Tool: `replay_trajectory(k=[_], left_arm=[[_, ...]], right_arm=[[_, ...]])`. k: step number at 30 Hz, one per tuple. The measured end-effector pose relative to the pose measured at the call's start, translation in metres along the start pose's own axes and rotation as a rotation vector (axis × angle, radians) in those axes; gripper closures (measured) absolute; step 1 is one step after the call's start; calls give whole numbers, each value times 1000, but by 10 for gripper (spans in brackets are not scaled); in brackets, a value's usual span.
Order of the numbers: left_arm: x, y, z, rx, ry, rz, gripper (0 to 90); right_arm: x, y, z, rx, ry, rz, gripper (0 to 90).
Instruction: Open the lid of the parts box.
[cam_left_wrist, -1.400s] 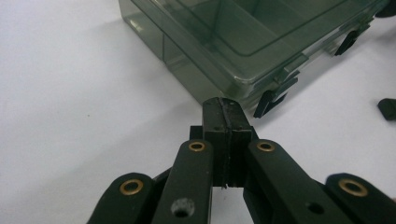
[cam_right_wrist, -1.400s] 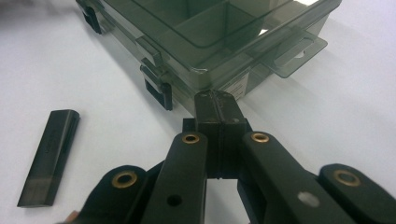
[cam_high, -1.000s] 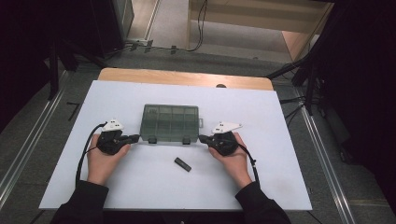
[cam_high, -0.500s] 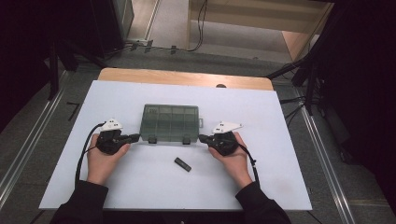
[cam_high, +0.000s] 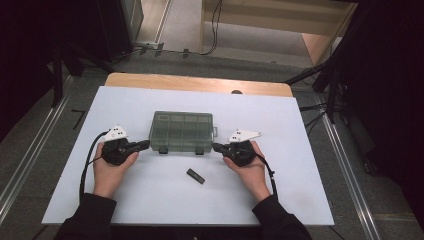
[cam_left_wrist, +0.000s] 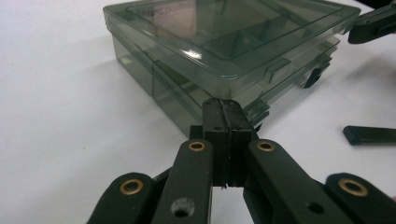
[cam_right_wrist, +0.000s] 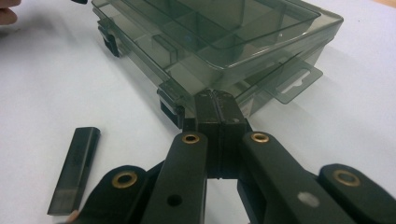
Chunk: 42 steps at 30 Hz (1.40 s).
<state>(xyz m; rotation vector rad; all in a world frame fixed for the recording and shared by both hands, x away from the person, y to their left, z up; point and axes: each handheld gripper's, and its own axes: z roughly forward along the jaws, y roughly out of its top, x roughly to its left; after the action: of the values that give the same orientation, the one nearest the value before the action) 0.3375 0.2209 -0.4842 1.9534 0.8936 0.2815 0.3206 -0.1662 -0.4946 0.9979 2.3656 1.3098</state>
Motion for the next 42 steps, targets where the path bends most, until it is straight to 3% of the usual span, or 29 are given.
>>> replay_trajectory(k=[9,18,21,24,28,31,34,38,42], left_arm=[[-2,3,-2,-64,-4,-12,892],[-4,7,-1,-92,3,-10,892],[-5,8,-1,-97,2,-8,892],[-7,10,0,-109,0,-6,892],[-8,11,1,-116,1,-4,892],[-8,13,2,-119,0,-4,892],[-7,15,3,-128,-4,-14,892],[-9,18,6,-139,-5,-15,892],[-10,23,9,-150,-9,-15,892]], right_arm=[[4,4,-2,-21,7,-14,880],[5,6,-8,-68,32,-15,865],[5,7,-11,-95,41,-6,730],[6,10,-17,-137,12,18,514],[4,15,-24,-184,10,34,342],[2,17,-28,-194,10,27,175],[-3,18,-28,-211,-4,65,0],[-9,19,-28,-230,-45,89,0],[-13,21,-26,-243,-49,97,0]])
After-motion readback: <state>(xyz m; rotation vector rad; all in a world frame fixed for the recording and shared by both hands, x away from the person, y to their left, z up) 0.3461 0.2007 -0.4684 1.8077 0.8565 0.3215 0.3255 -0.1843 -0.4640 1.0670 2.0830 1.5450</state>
